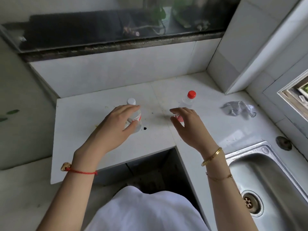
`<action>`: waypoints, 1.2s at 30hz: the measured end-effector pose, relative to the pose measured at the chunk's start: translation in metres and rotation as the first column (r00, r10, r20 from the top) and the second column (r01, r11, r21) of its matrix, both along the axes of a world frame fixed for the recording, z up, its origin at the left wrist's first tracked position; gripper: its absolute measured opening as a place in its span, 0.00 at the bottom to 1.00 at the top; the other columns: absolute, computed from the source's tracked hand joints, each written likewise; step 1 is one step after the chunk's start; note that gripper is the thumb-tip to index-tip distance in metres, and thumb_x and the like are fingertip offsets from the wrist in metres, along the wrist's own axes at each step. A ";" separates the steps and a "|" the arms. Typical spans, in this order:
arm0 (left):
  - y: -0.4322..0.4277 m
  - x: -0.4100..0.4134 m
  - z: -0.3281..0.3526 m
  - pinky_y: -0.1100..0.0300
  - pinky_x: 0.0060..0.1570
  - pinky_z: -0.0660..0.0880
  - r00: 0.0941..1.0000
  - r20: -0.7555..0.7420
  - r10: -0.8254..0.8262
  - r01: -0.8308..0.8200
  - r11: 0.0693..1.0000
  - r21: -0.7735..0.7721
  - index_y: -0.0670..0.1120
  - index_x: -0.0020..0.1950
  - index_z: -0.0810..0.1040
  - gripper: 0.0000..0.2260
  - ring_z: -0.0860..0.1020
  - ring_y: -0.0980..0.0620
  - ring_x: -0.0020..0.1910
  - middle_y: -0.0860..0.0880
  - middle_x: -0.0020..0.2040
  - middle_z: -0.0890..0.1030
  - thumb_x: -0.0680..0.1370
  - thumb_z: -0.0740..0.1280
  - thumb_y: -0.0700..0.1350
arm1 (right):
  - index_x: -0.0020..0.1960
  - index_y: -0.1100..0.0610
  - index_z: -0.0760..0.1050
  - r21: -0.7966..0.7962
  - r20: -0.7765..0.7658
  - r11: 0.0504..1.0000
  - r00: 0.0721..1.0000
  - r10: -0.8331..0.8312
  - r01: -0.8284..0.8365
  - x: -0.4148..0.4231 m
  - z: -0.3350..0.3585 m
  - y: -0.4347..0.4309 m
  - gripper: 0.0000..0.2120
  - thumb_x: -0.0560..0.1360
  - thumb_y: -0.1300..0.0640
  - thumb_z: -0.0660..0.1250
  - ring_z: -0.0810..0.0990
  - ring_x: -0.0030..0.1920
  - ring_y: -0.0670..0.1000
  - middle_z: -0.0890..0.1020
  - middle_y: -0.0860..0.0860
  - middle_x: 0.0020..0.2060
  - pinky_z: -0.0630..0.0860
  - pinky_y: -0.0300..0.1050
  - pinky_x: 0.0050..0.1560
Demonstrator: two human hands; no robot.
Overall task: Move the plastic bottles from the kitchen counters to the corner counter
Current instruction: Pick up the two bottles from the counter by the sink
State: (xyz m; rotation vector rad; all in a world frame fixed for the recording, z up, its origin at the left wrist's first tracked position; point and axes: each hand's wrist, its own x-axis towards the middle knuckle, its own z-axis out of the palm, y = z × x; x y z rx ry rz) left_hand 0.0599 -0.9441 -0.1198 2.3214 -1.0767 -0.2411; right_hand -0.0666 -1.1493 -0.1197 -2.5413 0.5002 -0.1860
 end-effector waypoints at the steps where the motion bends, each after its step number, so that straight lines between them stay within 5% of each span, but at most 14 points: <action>1: 0.000 0.002 -0.001 0.64 0.67 0.61 1.000 0.001 -0.003 0.003 1.000 0.004 0.54 0.71 0.67 0.19 0.64 0.57 0.69 0.56 0.70 0.69 0.79 0.61 0.48 | 0.65 0.54 0.72 0.003 0.000 1.000 1.000 -0.002 0.002 0.002 -0.001 0.000 0.16 0.79 0.52 0.59 0.74 0.62 0.53 0.78 0.50 0.62 0.72 0.48 0.64; 15: -0.037 0.065 -0.007 0.53 0.64 0.66 0.978 0.201 0.047 -0.055 0.998 0.034 0.50 0.66 0.73 0.18 0.73 0.50 0.64 0.53 0.65 0.76 0.76 0.64 0.43 | 0.66 0.56 0.71 -0.139 0.064 0.978 0.987 -0.145 0.153 0.047 -0.008 -0.044 0.16 0.79 0.53 0.59 0.71 0.63 0.56 0.77 0.54 0.62 0.71 0.52 0.63; 27: -0.070 0.093 -0.040 0.52 0.55 0.74 0.997 0.012 0.081 -0.082 0.977 0.199 0.50 0.64 0.75 0.18 0.72 0.49 0.61 0.51 0.63 0.76 0.74 0.66 0.40 | 0.68 0.59 0.68 -0.229 -0.189 0.943 0.939 -0.287 0.242 0.094 -0.042 -0.098 0.19 0.78 0.55 0.59 0.68 0.64 0.61 0.72 0.58 0.65 0.73 0.56 0.61; 36: -0.067 0.095 -0.044 0.51 0.50 0.75 0.991 -0.052 0.122 -0.108 0.971 0.215 0.49 0.52 0.81 0.16 0.73 0.49 0.55 0.49 0.52 0.78 0.71 0.64 0.33 | 0.57 0.60 0.74 -0.183 -0.098 0.938 0.943 -0.317 0.296 0.098 -0.053 -0.107 0.10 0.77 0.64 0.62 0.73 0.55 0.58 0.75 0.58 0.56 0.77 0.49 0.54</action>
